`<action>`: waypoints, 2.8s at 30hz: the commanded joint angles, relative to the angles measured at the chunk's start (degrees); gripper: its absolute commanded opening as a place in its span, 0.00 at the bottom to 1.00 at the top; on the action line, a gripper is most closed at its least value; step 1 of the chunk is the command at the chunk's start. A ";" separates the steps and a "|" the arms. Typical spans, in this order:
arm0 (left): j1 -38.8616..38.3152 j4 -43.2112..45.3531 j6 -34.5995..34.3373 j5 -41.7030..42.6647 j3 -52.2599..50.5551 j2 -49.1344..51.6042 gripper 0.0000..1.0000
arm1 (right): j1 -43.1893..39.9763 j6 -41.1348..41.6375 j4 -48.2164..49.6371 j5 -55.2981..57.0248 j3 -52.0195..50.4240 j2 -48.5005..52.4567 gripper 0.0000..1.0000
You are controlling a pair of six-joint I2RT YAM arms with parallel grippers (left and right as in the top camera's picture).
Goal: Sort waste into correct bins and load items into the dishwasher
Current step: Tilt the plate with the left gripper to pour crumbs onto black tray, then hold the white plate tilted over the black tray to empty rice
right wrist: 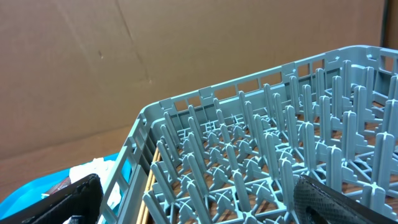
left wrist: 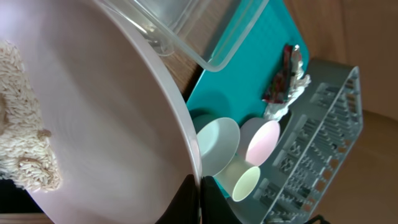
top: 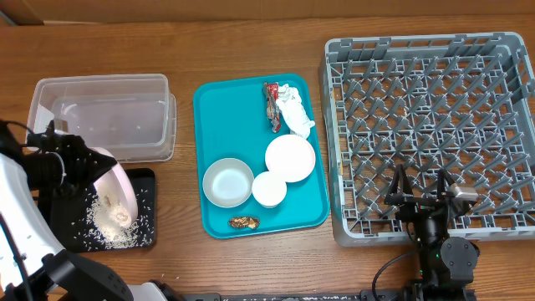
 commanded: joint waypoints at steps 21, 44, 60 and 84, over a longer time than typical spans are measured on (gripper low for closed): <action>10.56 -3.23 6.93 11.32 -0.31 -0.85 0.04 | -0.20 -0.22 0.35 -0.31 -0.61 -0.50 1.00; 21.22 -4.74 20.22 27.17 -7.98 -0.85 0.04 | -0.20 -0.22 0.35 -0.31 -0.61 -0.50 1.00; 22.73 -9.77 27.36 31.93 -8.00 -0.85 0.04 | -0.20 -0.22 0.35 -0.31 -0.61 -0.50 1.00; 23.41 -15.06 28.87 26.75 -8.02 -1.22 0.04 | -0.20 -0.22 0.35 -0.31 -0.61 -0.50 1.00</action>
